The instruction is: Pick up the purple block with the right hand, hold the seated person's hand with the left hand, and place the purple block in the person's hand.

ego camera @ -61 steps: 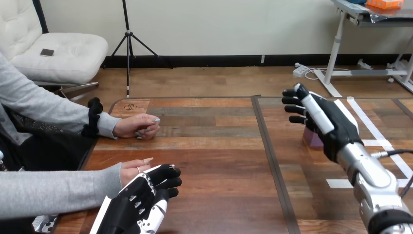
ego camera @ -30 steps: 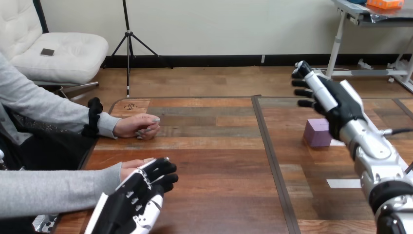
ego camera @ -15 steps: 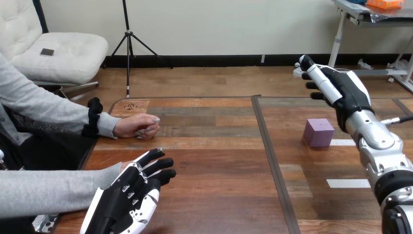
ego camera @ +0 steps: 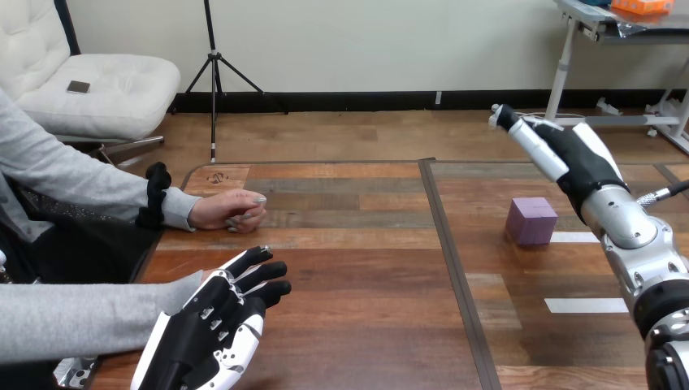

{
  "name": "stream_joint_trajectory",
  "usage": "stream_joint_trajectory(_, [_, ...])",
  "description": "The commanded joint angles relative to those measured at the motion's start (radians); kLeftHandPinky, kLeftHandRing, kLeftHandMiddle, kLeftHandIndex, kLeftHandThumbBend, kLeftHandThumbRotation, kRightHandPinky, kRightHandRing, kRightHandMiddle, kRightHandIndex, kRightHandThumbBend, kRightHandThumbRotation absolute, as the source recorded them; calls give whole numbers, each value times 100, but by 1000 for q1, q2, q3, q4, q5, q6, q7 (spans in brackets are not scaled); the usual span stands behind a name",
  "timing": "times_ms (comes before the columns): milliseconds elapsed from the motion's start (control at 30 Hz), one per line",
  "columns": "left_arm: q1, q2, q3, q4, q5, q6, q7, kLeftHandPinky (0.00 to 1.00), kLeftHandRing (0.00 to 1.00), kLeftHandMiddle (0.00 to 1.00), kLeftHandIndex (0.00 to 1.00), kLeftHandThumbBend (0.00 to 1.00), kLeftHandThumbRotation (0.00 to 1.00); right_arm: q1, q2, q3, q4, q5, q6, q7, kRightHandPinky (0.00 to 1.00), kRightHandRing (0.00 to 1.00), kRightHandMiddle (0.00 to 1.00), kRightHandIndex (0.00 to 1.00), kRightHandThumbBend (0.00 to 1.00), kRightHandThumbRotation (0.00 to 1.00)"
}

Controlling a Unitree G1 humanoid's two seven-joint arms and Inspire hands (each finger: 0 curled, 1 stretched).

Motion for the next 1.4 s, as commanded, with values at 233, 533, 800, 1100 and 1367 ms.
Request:
stream_joint_trajectory(233, [-45, -15, 6, -54, -13, 9, -17, 84, 77, 78, 81, 7, 10, -129, -47, 84, 14, -92, 35, -44, 82, 91, 94, 92, 76, 87])
stream_joint_trajectory(533, [-42, -16, 9, -60, -8, 13, -16, 86, 77, 78, 80, 7, 8, -132, -49, 132, 22, -147, 76, -61, 85, 94, 96, 93, 81, 86])
stream_joint_trajectory(800, [-44, -18, 10, -58, -10, 12, -18, 86, 77, 77, 80, 6, 8, -130, -49, 177, 28, -191, 102, -59, 88, 96, 97, 93, 82, 84])
stream_joint_trajectory(1100, [-39, -20, 9, -71, -13, 32, -14, 87, 77, 77, 80, 8, 7, -118, -43, 207, 33, -217, 124, -57, 89, 96, 97, 93, 83, 79])
stream_joint_trajectory(1367, [-38, -18, 8, -73, -16, 36, -23, 90, 79, 78, 82, 6, 7, -103, -39, 232, 39, -234, 126, -60, 88, 96, 97, 92, 84, 75])
